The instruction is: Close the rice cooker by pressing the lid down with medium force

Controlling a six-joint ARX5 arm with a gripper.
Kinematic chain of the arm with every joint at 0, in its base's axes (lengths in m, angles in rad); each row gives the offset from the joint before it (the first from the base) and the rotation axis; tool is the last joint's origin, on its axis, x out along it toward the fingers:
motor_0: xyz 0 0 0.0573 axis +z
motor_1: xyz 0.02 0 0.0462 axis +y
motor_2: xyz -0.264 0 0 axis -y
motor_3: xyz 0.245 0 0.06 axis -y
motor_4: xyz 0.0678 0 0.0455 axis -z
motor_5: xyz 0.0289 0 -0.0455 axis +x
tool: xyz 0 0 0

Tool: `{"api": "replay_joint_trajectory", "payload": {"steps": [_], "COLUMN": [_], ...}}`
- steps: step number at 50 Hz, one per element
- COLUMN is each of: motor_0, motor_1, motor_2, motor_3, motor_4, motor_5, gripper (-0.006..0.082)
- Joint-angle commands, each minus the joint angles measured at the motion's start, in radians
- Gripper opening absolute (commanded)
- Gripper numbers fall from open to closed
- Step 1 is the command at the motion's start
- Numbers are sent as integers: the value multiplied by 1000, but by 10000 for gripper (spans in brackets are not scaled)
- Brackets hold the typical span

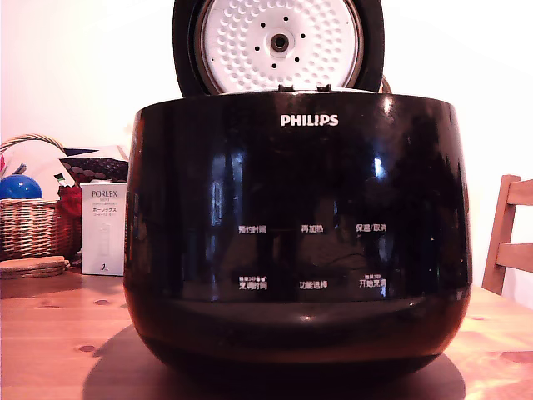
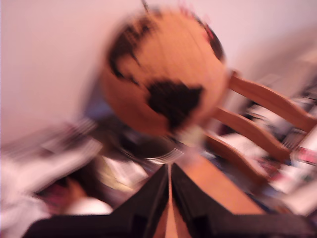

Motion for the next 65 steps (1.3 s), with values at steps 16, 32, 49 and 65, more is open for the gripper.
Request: {"api": "replay_joint_trajectory", "payload": {"steps": [16, 32, 49, 65], "motor_0": [-50, -77, -101, -164], "motor_1": [45, 45, 45, 43], "motor_2": [-5, -5, -5, -6], "motor_3": [-147, -266, -304, -346], "motor_4": [120, 139, 132, 7], "motor_5": [-56, -56, 35, 60], "gripper": [-20, -20, -20, -20]}}
